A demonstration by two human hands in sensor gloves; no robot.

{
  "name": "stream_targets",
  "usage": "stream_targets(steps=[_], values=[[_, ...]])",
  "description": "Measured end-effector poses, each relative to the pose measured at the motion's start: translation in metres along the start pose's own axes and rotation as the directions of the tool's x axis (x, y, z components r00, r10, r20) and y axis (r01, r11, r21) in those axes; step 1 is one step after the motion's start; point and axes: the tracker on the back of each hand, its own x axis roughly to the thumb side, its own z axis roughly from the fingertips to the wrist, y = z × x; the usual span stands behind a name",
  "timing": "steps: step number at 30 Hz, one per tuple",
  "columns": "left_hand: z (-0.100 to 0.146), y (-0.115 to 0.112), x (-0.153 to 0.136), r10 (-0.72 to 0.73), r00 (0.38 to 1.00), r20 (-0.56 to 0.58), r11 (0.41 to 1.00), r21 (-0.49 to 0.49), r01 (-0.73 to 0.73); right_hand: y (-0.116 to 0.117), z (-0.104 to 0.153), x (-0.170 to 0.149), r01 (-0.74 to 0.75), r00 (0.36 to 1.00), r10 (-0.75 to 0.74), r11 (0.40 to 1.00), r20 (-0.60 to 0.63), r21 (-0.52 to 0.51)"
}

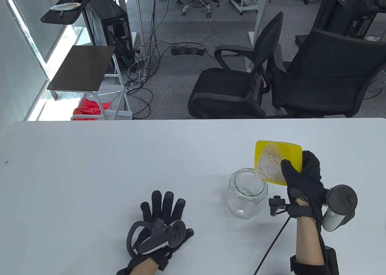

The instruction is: Pour rice from plastic food container into glass jar

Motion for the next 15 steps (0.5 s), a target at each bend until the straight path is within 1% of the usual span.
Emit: stream_targets(steps=[15], values=[[-0.0002, -0.0001, -0.0005, -0.002, 1.0, -0.007, 1.0, -0.002, 0.002, 0.0021, 0.0006, 0.0003, -0.019, 1.0, 0.019, 1.0, 0.013, -0.004]])
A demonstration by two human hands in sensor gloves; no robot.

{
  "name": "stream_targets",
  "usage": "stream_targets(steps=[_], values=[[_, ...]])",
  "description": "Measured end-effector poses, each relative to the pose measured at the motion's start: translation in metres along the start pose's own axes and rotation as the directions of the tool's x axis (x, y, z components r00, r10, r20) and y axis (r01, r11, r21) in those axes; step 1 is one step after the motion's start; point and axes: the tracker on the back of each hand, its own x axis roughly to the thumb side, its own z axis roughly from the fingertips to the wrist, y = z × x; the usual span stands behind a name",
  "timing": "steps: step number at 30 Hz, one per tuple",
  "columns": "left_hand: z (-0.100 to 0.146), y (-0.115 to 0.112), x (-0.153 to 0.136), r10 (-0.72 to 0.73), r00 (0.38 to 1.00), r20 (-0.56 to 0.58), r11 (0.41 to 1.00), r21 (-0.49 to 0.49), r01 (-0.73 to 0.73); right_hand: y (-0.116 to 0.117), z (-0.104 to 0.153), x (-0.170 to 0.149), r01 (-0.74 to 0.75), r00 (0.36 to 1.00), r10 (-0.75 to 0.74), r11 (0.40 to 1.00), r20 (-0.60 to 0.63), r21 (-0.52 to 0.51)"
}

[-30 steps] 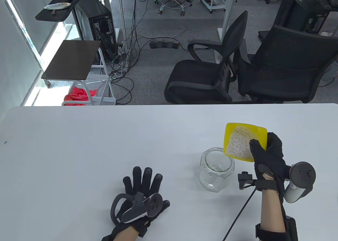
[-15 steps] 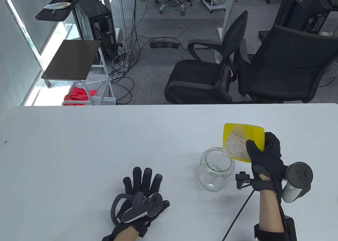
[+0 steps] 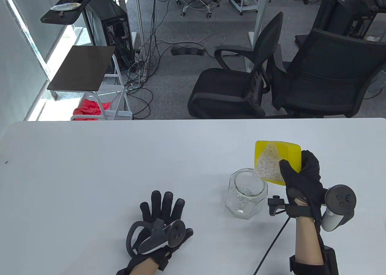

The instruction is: Pour rice from plastic food container into glass jar

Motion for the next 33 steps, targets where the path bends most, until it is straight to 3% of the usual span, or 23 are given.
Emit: stream_targets(steps=[33], values=[[0.0004, 0.0002, 0.0001, 0.002, 1.0, -0.009, 1.0, -0.007, -0.002, 0.0024, 0.0015, 0.0017, -0.033, 0.999, 0.033, 0.999, 0.022, -0.004]])
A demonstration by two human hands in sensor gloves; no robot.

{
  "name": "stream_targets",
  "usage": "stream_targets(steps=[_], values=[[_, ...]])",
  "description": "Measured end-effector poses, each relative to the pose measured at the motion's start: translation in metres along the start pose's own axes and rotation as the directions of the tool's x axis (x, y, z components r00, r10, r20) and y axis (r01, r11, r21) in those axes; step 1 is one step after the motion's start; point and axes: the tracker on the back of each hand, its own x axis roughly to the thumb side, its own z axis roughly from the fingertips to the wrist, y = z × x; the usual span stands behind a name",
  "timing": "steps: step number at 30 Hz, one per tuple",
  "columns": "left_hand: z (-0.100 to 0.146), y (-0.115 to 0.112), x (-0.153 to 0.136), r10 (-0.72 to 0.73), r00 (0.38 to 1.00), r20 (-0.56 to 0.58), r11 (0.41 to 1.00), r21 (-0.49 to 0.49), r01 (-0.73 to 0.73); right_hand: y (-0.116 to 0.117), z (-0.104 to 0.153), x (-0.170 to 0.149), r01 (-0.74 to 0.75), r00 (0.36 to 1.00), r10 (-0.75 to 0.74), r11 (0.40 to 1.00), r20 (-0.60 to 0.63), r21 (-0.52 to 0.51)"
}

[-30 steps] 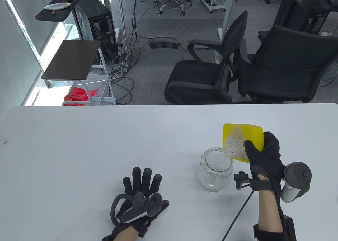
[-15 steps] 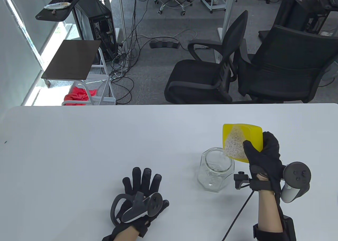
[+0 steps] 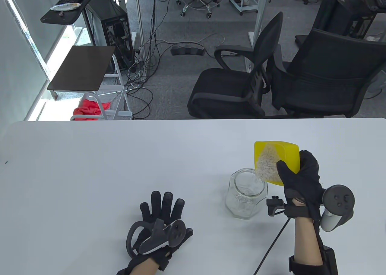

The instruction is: Pour rice from plastic food container into glass jar

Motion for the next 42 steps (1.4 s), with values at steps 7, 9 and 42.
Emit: stream_targets(steps=[7, 9, 42], values=[[0.0001, 0.0, 0.0001, 0.002, 1.0, -0.002, 1.0, -0.001, -0.002, 0.0006, 0.0001, 0.0005, -0.009, 1.0, 0.009, 1.0, 0.005, 0.002], [0.0, 0.0001, 0.0001, 0.001, 1.0, -0.002, 1.0, 0.0, -0.001, 0.0008, 0.0002, 0.0008, -0.013, 1.0, 0.013, 1.0, 0.007, 0.003], [-0.0005, -0.0008, -0.0014, 0.014, 1.0, -0.012, 1.0, -0.015, -0.014, 0.0021, 0.0024, 0.0073, -0.034, 0.999, 0.034, 0.999, 0.036, -0.006]])
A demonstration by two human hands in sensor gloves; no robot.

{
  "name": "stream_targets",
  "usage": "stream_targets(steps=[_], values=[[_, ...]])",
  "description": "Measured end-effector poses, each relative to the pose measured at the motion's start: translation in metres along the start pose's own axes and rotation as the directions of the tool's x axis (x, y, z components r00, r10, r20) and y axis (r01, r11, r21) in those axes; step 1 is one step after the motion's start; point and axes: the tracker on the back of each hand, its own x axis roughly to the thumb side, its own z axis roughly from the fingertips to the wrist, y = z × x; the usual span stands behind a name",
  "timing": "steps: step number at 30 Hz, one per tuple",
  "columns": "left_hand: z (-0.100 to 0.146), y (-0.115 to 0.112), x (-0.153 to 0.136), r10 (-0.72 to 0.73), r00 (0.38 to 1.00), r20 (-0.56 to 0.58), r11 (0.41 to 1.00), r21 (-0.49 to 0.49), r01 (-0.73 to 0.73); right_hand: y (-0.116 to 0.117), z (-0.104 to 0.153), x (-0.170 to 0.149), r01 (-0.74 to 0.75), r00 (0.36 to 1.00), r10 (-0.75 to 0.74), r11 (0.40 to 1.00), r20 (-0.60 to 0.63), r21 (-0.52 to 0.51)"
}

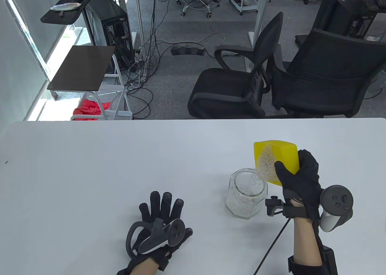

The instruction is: Pour rice from plastic food container into glass jar

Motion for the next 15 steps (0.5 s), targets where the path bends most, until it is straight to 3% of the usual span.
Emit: stream_targets(steps=[15], values=[[0.0, 0.0001, 0.0001, 0.001, 1.0, 0.0, 1.0, 0.0, -0.001, 0.0018, 0.001, 0.0035, -0.004, 1.0, 0.004, 1.0, 0.021, 0.006]])
